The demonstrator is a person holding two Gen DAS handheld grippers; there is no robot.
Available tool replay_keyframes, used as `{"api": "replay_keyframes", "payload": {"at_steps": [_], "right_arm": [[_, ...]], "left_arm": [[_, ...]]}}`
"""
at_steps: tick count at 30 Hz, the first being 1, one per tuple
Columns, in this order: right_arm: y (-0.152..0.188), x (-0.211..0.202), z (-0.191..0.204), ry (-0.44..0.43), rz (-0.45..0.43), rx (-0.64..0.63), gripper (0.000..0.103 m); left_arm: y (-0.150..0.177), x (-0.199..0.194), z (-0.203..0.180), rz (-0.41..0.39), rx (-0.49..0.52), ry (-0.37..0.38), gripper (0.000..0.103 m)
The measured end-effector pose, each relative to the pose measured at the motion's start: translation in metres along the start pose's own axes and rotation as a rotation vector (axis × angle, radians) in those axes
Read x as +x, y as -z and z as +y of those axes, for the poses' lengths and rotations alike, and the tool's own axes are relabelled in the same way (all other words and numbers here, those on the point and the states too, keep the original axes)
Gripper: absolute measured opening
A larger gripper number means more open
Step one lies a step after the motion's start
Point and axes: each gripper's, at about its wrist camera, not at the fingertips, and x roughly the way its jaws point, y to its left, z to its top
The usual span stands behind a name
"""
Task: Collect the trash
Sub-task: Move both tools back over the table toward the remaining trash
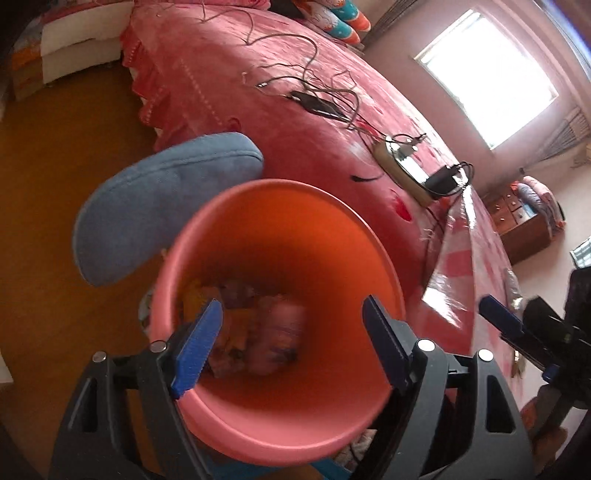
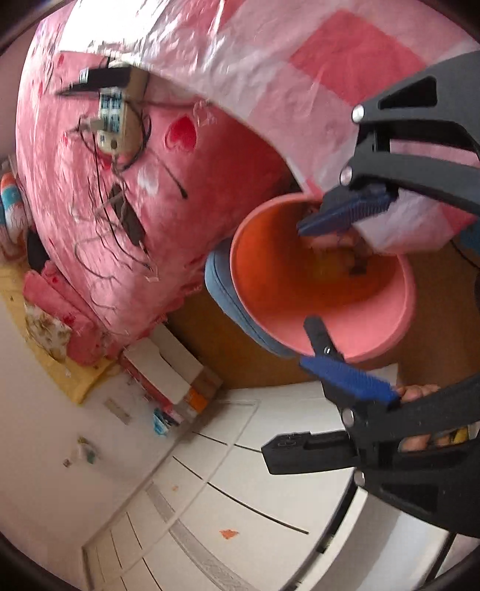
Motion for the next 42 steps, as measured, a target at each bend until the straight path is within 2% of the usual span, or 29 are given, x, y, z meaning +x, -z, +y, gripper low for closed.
{"api": "replay_keyframes", "payload": {"at_steps": [4, 6, 10, 16, 28, 33, 42], "right_arm": [[0.003, -0.022, -0.008, 0.096, -0.056, -0.023, 0.080], [0.003, -0.030, -0.012, 0.151, -0.079, -0.031, 0.086], [0.009, -0.055, -0.020, 0.268, -0.147, -0.060, 0.087], [0.016, -0.084, -0.036, 0.350, -0.220, -0.049, 0.087], [0.033, -0.133, -0.066, 0.444, -0.305, 0.012, 0.087], [0.040, -0.153, -0.078, 0.485, -0.343, 0.045, 0.091], [0.053, -0.182, -0.102, 0.522, -0.391, 0.103, 0.091]], "left_arm": [[-0.005, 0.001, -0.006, -0.013, 0.007, 0.010, 0.080], [-0.006, 0.000, -0.015, -0.021, 0.020, 0.017, 0.081], [-0.009, 0.000, -0.039, -0.029, 0.058, 0.043, 0.081], [-0.007, 0.000, -0.080, -0.031, 0.144, 0.078, 0.081], [0.005, -0.003, -0.149, -0.024, 0.266, 0.134, 0.081], [0.012, -0.002, -0.175, -0.011, 0.313, 0.151, 0.081], [0.028, 0.004, -0.218, 0.014, 0.394, 0.176, 0.081]]}}
